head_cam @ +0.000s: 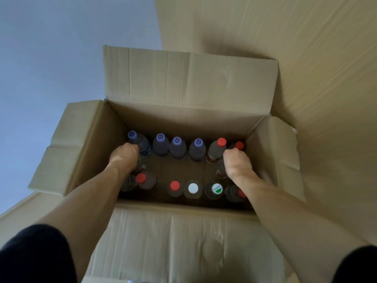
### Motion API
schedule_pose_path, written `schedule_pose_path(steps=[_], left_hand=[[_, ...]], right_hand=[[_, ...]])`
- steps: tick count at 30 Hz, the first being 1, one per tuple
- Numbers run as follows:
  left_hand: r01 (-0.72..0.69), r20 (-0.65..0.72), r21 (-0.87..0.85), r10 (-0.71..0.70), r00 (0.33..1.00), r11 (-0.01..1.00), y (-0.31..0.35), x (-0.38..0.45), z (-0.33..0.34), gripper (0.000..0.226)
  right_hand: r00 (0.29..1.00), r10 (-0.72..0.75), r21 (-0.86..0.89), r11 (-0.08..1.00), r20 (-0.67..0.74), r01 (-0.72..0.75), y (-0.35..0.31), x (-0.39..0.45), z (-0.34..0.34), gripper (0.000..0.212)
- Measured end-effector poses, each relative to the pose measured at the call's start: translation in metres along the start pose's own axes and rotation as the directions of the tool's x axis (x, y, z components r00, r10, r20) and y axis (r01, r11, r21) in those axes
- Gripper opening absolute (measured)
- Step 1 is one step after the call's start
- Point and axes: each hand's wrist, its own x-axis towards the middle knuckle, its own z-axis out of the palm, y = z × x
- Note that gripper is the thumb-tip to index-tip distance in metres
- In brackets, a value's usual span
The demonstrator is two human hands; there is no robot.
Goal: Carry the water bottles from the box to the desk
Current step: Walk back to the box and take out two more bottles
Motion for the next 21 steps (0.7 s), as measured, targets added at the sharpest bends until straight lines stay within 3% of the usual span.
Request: schedule_pose_path(steps=[6, 14, 21], left_hand=[[-0.165, -0.107, 0.005, 0.165, 0.98, 0.986, 0.019, 0.001, -0.017, 0.021], [-0.339, -0.107, -0.026, 0.335, 0.936, 0.94, 0.068, -0.006, -0.024, 0.026], [-0.394, -0.084, -0.119, 0.387, 0.918, 0.911, 0.095, -0.002, -0.018, 0.025]], right_hand=[[0.996, -0.078, -0.006, 0.997, -0.046, 0.077, -0.016, 0.006, 0.001, 0.021], [0.985, -0.163, 0.014, 0.986, -0.051, 0.164, -0.042, 0.007, 0.003, 0.023], [0.969, -0.234, 0.13, 0.961, -0.077, 0.242, -0.05, 0.01, 0.013, 0.019]])
